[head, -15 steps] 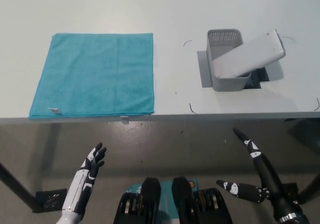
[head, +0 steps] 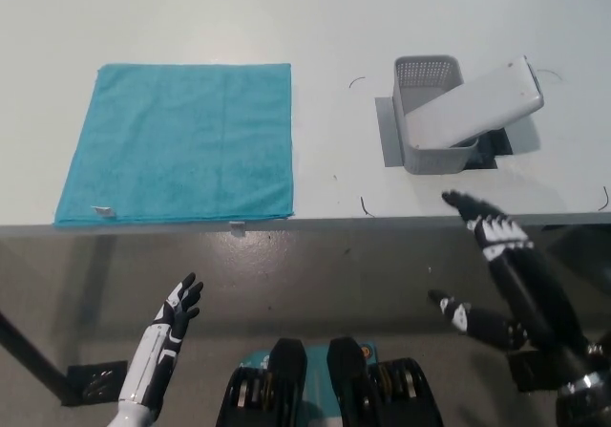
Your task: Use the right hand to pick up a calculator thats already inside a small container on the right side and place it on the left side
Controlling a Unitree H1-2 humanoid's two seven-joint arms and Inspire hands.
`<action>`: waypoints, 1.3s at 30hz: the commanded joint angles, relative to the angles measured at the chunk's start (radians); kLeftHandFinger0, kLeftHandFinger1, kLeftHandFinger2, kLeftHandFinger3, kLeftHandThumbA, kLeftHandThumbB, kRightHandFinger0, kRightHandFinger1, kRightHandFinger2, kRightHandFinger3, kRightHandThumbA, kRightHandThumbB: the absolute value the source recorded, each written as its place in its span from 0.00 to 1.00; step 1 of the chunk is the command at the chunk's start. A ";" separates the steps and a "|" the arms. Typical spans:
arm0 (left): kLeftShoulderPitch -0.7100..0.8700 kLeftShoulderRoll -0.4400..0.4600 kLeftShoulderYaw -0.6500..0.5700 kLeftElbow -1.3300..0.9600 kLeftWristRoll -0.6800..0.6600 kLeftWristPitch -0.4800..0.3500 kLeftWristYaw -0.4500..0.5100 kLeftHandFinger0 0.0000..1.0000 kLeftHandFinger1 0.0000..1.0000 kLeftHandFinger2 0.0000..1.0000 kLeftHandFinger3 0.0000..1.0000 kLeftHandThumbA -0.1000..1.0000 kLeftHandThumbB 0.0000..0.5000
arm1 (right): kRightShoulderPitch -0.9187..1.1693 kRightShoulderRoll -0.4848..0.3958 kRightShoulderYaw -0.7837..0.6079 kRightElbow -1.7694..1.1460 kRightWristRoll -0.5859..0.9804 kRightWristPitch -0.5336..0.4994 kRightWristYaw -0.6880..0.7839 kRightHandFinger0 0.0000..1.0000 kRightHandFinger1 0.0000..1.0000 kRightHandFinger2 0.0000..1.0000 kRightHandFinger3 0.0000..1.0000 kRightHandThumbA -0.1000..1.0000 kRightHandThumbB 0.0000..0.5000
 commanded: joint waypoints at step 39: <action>-0.020 0.019 0.000 -0.011 -0.033 -0.072 -0.022 1.00 1.00 1.00 1.00 1.00 0.00 | -0.637 -0.174 0.170 0.511 -0.502 0.362 0.245 1.00 1.00 1.00 1.00 1.00 1.00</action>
